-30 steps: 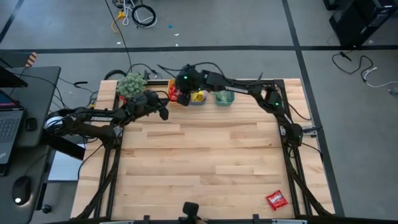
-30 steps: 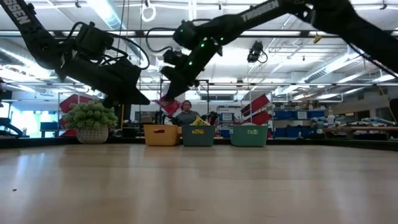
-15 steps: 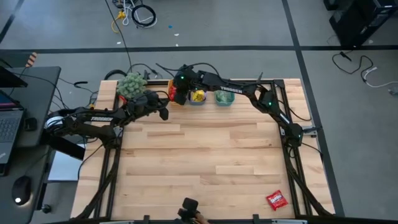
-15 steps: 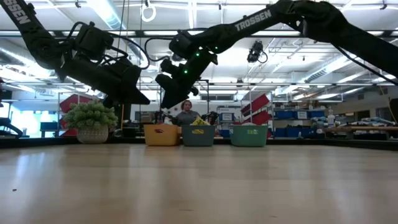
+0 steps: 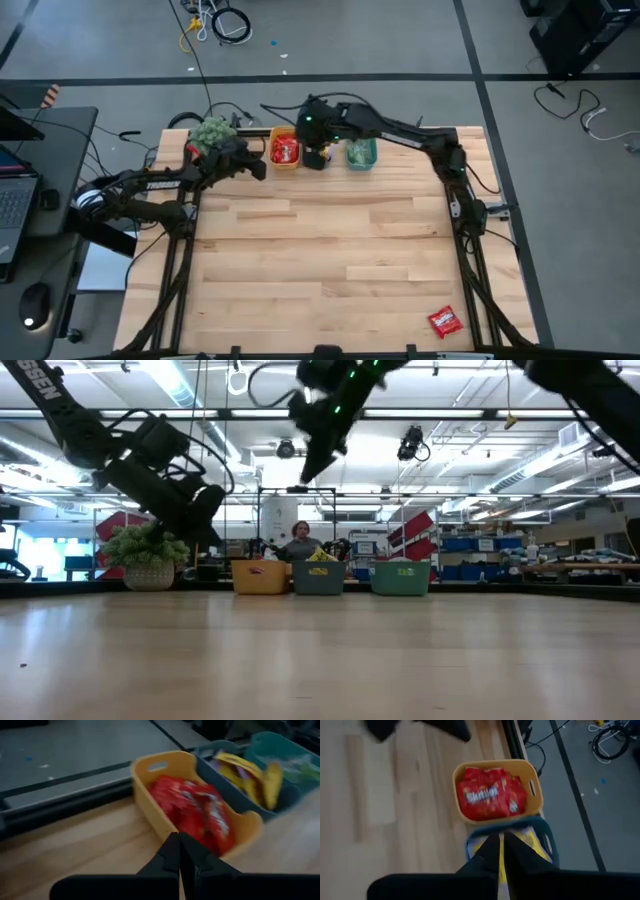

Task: Sort candy
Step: Adjust the bins

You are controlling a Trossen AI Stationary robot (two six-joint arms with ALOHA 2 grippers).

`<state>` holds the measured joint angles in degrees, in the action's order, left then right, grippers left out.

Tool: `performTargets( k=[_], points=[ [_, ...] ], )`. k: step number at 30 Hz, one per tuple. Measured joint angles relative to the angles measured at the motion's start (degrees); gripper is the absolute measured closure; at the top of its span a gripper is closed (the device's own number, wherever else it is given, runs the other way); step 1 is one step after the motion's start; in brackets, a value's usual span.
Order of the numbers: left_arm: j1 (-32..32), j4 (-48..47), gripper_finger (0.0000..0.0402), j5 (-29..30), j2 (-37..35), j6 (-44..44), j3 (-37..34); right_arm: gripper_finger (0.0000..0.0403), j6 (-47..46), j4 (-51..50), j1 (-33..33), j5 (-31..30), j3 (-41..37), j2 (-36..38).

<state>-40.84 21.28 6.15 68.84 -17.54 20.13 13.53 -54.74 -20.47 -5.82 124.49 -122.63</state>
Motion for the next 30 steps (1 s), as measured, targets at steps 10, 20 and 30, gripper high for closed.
performTargets(
  k=[10,20,30],
  points=[
    [-7.5,-0.2,0.0401,-6.6,4.7,-0.2,2.4,0.0402,-2.9,-2.7,1.6,-2.3,-14.3,14.5],
    [-8.0,-0.2,0.0401,-8.2,18.9,1.0,12.0,0.0403,-11.9,16.2,1.7,-5.2,-49.3,35.2],
    [-6.4,2.2,0.0401,-9.7,24.0,0.8,13.9,0.0403,-21.6,26.8,1.7,-8.2,-70.8,48.9]
  ],
)
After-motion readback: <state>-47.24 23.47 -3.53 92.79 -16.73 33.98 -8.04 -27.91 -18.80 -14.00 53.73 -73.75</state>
